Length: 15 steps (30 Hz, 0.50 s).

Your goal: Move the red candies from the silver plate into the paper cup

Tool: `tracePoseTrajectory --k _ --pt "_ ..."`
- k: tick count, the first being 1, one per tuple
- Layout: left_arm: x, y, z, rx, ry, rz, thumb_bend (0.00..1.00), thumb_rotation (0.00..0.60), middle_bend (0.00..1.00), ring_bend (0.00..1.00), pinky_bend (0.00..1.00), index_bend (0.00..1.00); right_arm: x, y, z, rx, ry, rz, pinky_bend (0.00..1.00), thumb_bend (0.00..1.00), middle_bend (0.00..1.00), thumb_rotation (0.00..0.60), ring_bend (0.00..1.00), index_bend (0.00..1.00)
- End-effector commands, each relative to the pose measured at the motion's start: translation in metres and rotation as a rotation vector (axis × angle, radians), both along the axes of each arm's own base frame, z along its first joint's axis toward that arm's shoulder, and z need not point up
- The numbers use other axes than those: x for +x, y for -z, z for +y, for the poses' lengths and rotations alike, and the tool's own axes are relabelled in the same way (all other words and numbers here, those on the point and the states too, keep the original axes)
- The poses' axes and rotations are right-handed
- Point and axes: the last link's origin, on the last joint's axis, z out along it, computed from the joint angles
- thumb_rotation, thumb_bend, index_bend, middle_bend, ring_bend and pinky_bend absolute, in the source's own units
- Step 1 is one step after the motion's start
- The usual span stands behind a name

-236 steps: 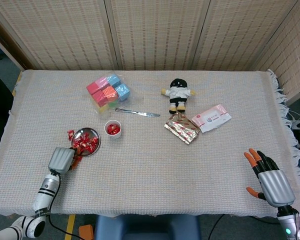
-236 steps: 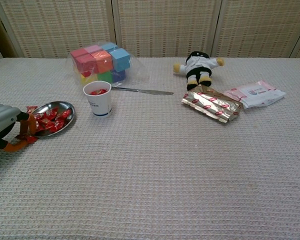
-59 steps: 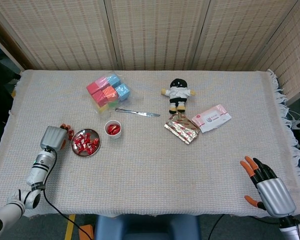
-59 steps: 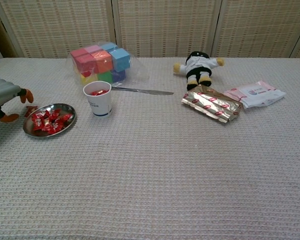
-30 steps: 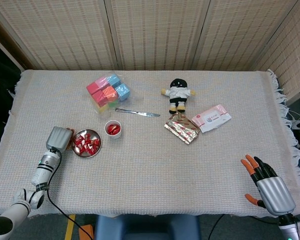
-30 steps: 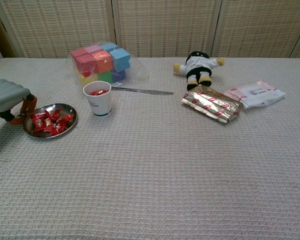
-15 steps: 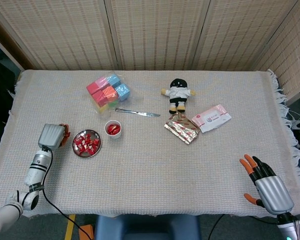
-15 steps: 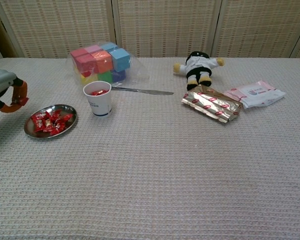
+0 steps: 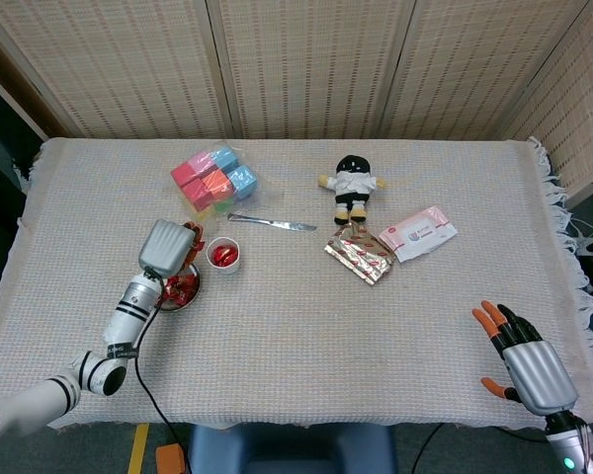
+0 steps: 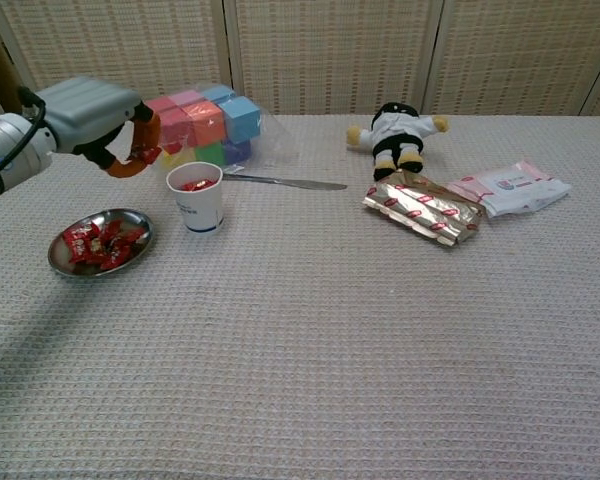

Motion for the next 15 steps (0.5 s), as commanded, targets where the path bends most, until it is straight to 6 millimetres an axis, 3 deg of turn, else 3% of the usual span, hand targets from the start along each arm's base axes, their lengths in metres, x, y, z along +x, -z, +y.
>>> tracePoseTrajectory --k 1,7,12,15 --pt "0.029 0.018 0.006 -0.018 0.022 0.020 0.39 0.600 0.49 0.75 1.00 0.48 -0.001 -0.002 0.000 -0.004 0.006 -0.002 0.18 0.00 0.00 0.600 0.00 0.00" --pt "0.028 0.031 0.006 -0.039 0.007 0.083 0.40 0.600 0.46 0.75 1.00 0.44 -0.003 -0.009 0.001 -0.026 0.013 -0.016 0.18 0.00 0.00 0.600 0.00 0.00" --pt "0.027 0.031 0.003 -0.038 0.013 0.087 0.40 0.600 0.34 0.75 1.00 0.25 -0.003 -0.009 0.000 -0.026 0.011 -0.018 0.18 0.00 0.00 0.600 0.00 0.00" --pt "0.030 0.025 -0.001 -0.028 0.028 0.067 0.40 0.600 0.31 0.75 1.00 0.18 -0.003 -0.008 0.000 -0.020 0.009 -0.018 0.18 0.00 0.00 0.600 0.00 0.00"
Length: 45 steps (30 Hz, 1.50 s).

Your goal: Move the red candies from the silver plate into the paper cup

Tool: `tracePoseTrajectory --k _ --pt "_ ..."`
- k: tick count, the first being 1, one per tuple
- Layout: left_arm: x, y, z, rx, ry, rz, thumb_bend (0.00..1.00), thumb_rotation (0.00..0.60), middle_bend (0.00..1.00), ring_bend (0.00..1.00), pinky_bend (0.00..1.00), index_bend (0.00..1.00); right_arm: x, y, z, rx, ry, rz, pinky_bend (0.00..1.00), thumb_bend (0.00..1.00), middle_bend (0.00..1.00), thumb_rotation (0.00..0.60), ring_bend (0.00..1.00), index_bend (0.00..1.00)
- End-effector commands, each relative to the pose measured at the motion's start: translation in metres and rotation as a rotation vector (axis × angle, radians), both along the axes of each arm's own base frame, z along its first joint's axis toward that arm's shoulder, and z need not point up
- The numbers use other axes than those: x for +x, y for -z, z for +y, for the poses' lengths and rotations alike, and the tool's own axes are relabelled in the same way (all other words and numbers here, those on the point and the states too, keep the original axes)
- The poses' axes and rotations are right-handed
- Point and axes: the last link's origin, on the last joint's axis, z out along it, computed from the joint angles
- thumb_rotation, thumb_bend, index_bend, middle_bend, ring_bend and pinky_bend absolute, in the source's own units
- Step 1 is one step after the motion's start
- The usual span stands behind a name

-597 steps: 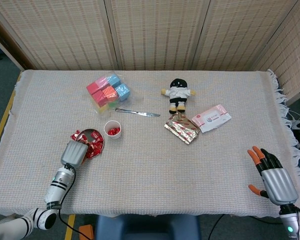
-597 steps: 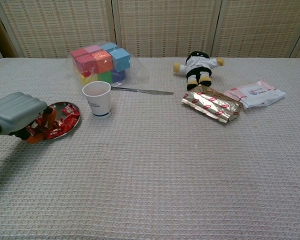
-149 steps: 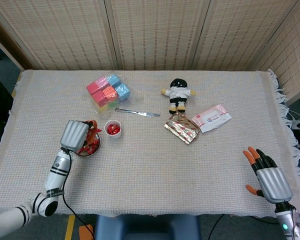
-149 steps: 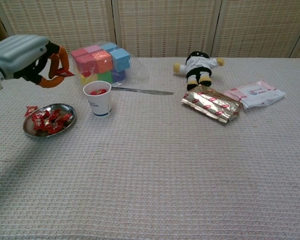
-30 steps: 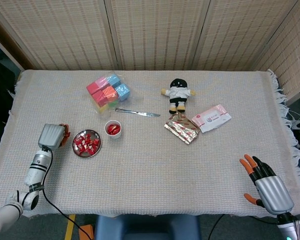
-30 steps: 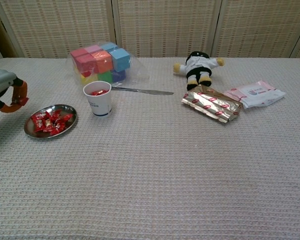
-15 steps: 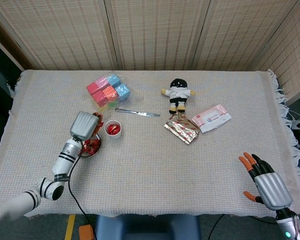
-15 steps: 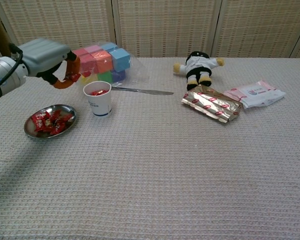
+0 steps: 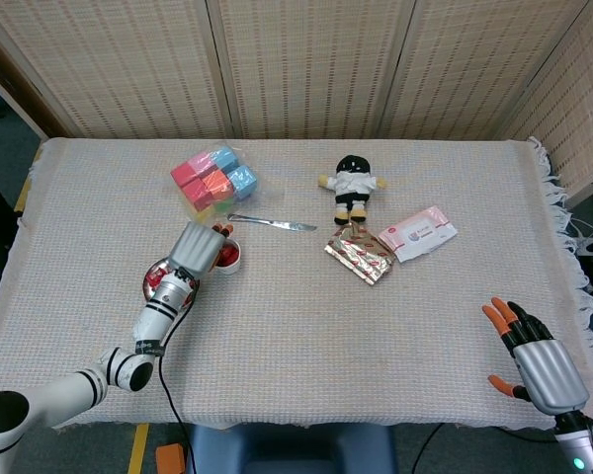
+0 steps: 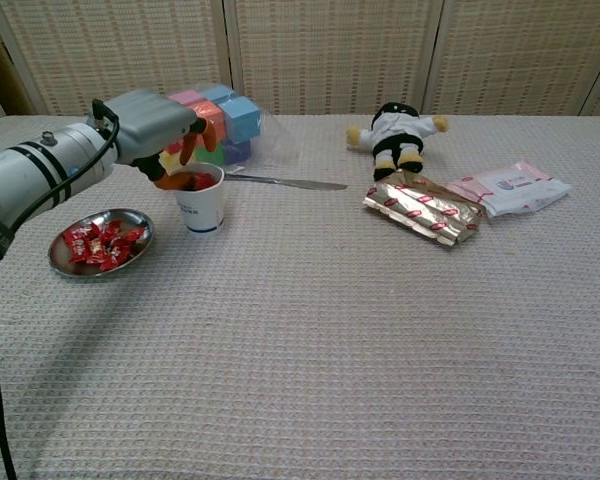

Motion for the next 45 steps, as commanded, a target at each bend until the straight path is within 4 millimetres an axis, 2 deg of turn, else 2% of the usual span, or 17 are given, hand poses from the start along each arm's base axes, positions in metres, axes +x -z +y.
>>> tracePoseTrajectory --k 1,3,6,10,15,19,22,25,29,36,45 --pt "0.002 -0.007 -0.004 0.012 0.018 -0.019 0.40 0.600 0.31 0.75 1.00 0.18 0.000 0.001 -0.001 0.006 -0.002 0.001 0.18 0.00 0.00 0.600 0.00 0.00" --pt "0.004 -0.013 -0.010 0.016 0.032 -0.046 0.40 0.600 0.31 0.75 1.00 0.17 0.001 0.002 -0.001 0.010 -0.004 0.002 0.18 0.00 0.00 0.600 0.00 0.00" --pt "-0.001 -0.025 -0.029 0.006 0.040 -0.143 0.40 0.600 0.31 0.75 1.00 0.17 0.001 0.002 0.000 0.013 -0.007 0.002 0.18 0.00 0.00 0.600 0.00 0.00" --pt "-0.029 -0.041 -0.062 -0.027 -0.020 -0.274 0.40 0.600 0.34 0.76 1.00 0.23 0.002 0.003 0.004 0.019 -0.015 0.004 0.18 0.00 0.00 0.600 0.00 0.00" --pt "-0.069 -0.043 -0.085 -0.053 -0.122 -0.251 0.39 0.600 0.34 0.76 1.00 0.24 0.005 0.006 0.006 0.032 -0.031 0.006 0.18 0.00 0.00 0.600 0.00 0.00" --pt "-0.090 -0.035 -0.087 -0.043 -0.166 -0.189 0.39 0.600 0.34 0.77 1.00 0.25 0.006 0.008 0.007 0.040 -0.042 0.007 0.18 0.00 0.00 0.600 0.00 0.00" --pt "-0.103 -0.023 -0.084 -0.055 -0.193 -0.104 0.39 0.600 0.29 0.76 1.00 0.21 0.007 0.009 0.007 0.044 -0.046 0.008 0.18 0.00 0.00 0.600 0.00 0.00" --pt "-0.104 -0.018 -0.080 -0.034 -0.181 -0.071 0.39 0.600 0.25 0.76 1.00 0.18 0.006 0.009 0.007 0.045 -0.045 0.009 0.18 0.00 0.00 0.600 0.00 0.00" --pt "-0.109 -0.011 -0.077 -0.022 -0.184 -0.024 0.39 0.600 0.24 0.77 1.00 0.17 0.005 0.006 0.008 0.033 -0.042 0.007 0.18 0.00 0.00 0.600 0.00 0.00" --pt "-0.122 -0.003 -0.078 -0.025 -0.207 0.036 0.39 0.600 0.24 0.76 1.00 0.22 0.005 0.005 0.009 0.026 -0.038 0.006 0.18 0.00 0.00 0.600 0.00 0.00" --pt "-0.124 0.002 -0.076 -0.030 -0.210 0.067 0.39 0.600 0.25 0.76 1.00 0.24 0.005 0.008 0.008 0.034 -0.037 0.013 0.18 0.00 0.00 0.600 0.00 0.00"
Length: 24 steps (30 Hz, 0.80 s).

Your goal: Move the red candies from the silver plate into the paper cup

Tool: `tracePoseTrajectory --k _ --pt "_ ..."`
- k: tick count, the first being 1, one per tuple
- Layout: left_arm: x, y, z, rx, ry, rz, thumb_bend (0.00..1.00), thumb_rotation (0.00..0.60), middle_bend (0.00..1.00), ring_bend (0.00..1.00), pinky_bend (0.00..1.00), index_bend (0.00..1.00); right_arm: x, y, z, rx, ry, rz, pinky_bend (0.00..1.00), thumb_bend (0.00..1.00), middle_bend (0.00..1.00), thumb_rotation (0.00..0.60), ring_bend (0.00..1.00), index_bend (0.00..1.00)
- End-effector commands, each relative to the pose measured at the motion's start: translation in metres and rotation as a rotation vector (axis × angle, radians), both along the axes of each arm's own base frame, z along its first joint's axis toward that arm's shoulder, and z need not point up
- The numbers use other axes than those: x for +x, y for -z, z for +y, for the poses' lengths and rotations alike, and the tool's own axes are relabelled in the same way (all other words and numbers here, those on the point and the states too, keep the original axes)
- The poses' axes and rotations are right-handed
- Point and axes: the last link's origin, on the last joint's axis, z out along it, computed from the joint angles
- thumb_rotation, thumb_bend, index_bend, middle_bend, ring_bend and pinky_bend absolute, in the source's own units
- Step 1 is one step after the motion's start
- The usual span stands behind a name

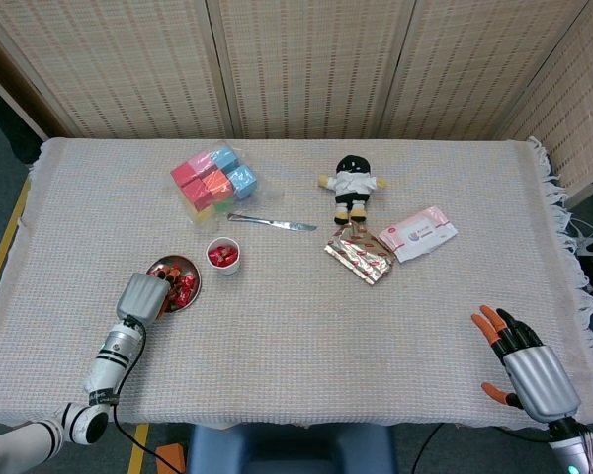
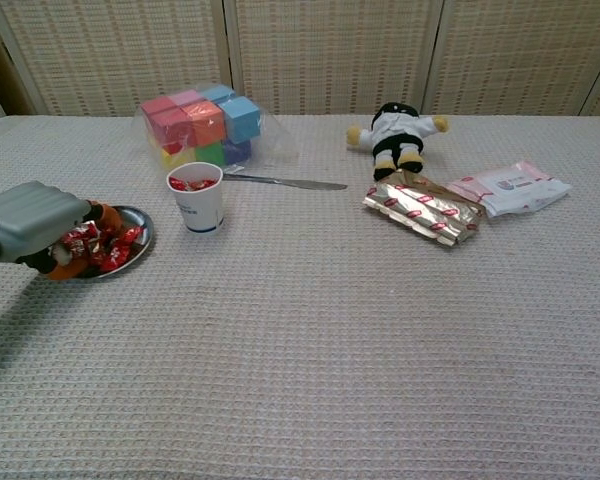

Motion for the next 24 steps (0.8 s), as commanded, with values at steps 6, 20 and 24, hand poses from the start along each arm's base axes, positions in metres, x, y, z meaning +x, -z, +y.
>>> tracePoseTrajectory --k 6,20,24 --pt "0.0014 0.0051 0.0035 -0.003 -0.002 0.017 0.38 0.600 0.31 0.77 1.00 0.26 -0.0003 0.0007 -0.0010 -0.001 0.006 0.003 0.18 0.00 0.00 0.600 0.00 0.00" --pt "0.0028 0.0077 0.0066 0.009 0.016 0.036 0.38 0.600 0.49 0.76 1.00 0.44 -0.0010 0.0008 -0.0027 -0.003 0.013 0.004 0.18 0.00 0.00 0.600 0.00 0.00" --pt "0.0031 0.0063 0.0073 0.017 0.023 0.023 0.38 0.600 0.53 0.77 1.00 0.48 -0.0011 0.0014 -0.0032 0.000 0.015 0.006 0.18 0.00 0.00 0.600 0.00 0.00"
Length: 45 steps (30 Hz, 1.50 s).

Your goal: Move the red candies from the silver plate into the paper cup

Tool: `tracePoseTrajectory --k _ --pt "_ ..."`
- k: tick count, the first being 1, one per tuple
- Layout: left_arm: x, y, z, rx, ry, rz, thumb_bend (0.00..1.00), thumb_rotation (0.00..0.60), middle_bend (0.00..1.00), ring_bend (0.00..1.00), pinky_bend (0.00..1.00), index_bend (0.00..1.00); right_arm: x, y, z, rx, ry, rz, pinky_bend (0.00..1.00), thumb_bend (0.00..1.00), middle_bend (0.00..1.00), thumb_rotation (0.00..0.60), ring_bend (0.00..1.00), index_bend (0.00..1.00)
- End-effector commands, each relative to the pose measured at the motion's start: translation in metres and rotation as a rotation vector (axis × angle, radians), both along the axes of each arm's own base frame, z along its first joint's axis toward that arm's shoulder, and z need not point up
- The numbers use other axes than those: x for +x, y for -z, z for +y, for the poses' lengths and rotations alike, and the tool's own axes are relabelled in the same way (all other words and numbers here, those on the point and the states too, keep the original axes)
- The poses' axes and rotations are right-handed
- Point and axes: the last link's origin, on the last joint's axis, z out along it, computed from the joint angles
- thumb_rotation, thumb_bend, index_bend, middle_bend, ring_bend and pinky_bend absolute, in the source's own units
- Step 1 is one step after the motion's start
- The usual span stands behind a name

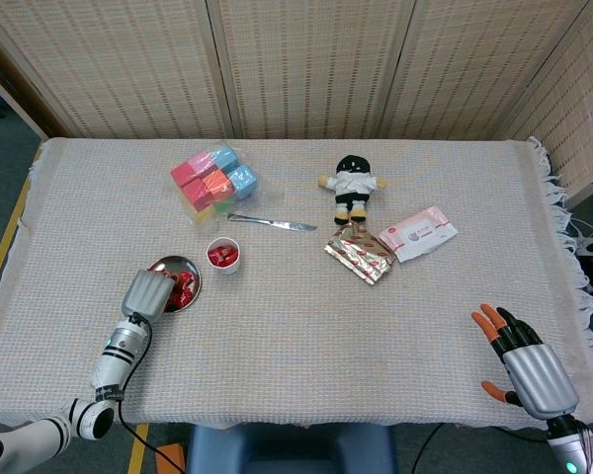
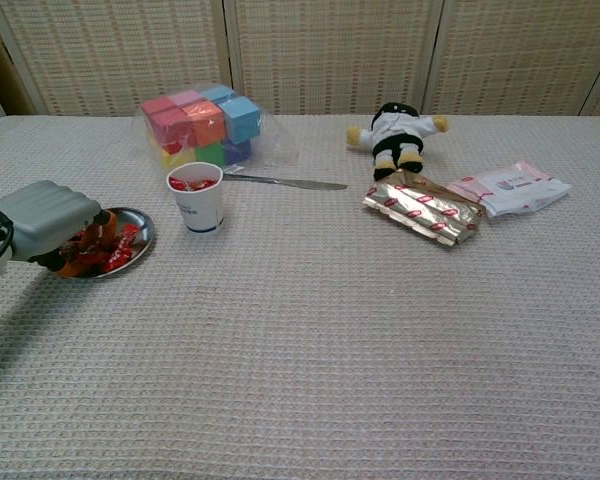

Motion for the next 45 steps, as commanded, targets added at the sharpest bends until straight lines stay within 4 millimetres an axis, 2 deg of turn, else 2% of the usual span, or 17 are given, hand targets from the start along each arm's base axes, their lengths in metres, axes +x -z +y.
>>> tracePoseTrajectory --k 1,12,28,33,39,45 --pt "0.000 -0.001 0.001 0.004 0.004 -0.008 0.39 0.600 0.55 0.77 1.00 0.50 0.000 0.000 0.000 0.000 0.000 0.001 0.18 0.00 0.00 0.600 0.00 0.00" --pt "-0.002 -0.002 0.004 0.010 0.007 -0.007 0.44 0.600 0.62 0.77 1.00 0.58 0.000 0.002 -0.002 -0.002 0.008 0.006 0.19 0.00 0.00 0.600 0.00 0.00" --pt "-0.001 -0.005 0.006 0.027 0.020 -0.009 0.53 0.600 0.65 0.77 1.00 0.64 -0.001 0.002 -0.003 -0.004 0.013 0.008 0.19 0.00 0.00 0.600 0.00 0.00" --pt "0.009 -0.023 0.007 0.067 0.043 -0.075 0.53 0.600 0.65 0.77 1.00 0.64 -0.001 0.002 -0.004 -0.004 0.015 0.008 0.20 0.00 0.00 0.600 0.00 0.00" --pt "0.030 -0.045 0.011 0.110 0.076 -0.150 0.53 0.600 0.65 0.77 1.00 0.64 -0.001 0.001 -0.005 -0.006 0.016 0.006 0.19 0.00 0.00 0.600 0.00 0.00" --pt "0.072 -0.052 0.016 0.113 0.153 -0.223 0.53 0.600 0.65 0.77 1.00 0.63 -0.001 0.003 -0.006 0.000 0.019 0.007 0.19 0.00 0.00 0.600 0.00 0.00"
